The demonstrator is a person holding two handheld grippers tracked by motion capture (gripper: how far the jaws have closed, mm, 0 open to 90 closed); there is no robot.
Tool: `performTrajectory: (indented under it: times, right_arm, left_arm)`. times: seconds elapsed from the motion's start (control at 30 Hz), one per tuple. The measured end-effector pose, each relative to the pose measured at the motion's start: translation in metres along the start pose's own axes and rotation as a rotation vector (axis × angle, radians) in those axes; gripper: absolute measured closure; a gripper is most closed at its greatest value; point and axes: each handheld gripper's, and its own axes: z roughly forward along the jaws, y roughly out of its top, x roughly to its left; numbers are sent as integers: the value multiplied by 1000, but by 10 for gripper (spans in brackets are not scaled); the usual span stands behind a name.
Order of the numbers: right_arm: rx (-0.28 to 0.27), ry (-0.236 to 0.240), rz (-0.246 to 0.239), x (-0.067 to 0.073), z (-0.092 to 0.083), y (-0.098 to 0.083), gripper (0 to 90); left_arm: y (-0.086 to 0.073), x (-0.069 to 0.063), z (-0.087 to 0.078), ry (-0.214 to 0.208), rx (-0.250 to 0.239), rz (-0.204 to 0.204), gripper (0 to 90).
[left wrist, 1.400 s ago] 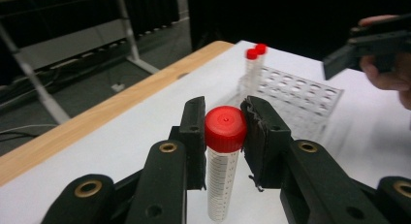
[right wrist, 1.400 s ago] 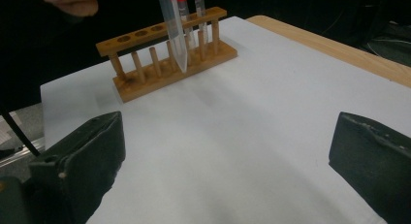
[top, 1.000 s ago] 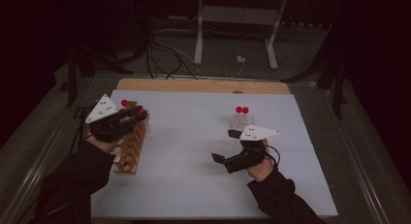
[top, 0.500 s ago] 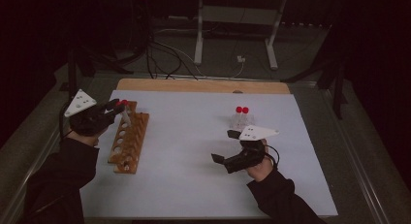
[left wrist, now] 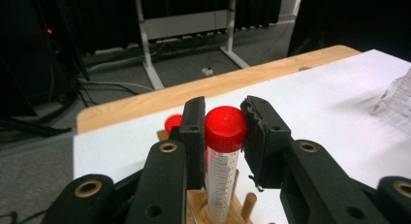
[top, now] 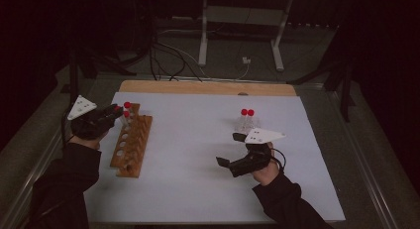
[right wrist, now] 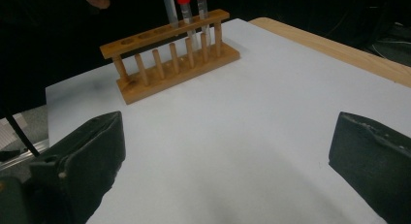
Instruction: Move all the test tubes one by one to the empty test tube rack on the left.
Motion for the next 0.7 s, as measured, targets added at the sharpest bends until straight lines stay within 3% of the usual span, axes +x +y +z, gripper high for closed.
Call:
performTrajectory:
  times: [0.47,0.7]
  right_arm:
    - [-3,1,0,0,-1,0,0]
    - [-7,1,1,-1,-1,0,0]
  left_arm:
    - [-28,-1,14,8,62,-22,720]
    - [-35,-4,18,20,80,-7,720]
